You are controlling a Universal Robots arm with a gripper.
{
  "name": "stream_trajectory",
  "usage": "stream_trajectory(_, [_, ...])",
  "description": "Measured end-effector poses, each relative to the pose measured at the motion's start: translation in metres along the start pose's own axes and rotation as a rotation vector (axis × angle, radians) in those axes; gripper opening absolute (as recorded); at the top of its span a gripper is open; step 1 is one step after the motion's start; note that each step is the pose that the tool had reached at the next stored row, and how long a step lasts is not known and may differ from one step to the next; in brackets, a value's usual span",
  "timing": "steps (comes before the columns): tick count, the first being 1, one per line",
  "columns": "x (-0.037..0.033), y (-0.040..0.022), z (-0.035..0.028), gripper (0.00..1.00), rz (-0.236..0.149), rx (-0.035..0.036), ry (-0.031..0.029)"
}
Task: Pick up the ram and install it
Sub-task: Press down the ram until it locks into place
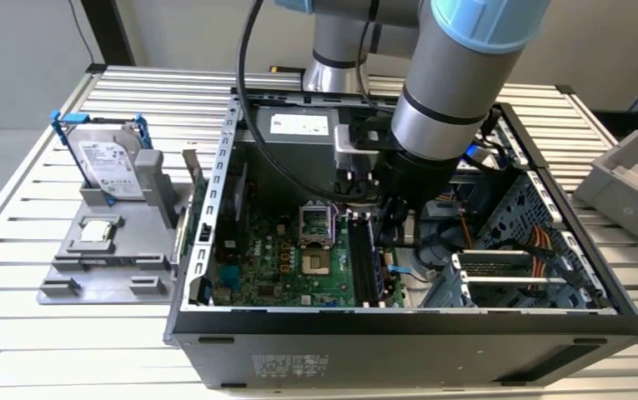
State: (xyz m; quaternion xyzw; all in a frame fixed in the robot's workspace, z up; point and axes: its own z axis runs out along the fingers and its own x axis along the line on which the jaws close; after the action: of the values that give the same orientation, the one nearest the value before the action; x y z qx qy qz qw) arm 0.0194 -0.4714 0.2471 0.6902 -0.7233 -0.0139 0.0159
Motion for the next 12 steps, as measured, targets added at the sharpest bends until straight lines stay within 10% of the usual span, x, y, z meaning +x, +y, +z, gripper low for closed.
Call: stream_trajectory(12, [-0.0135, -0.0003, 0.0115, 0.00, -0.003, 0.0000, 0.0000])
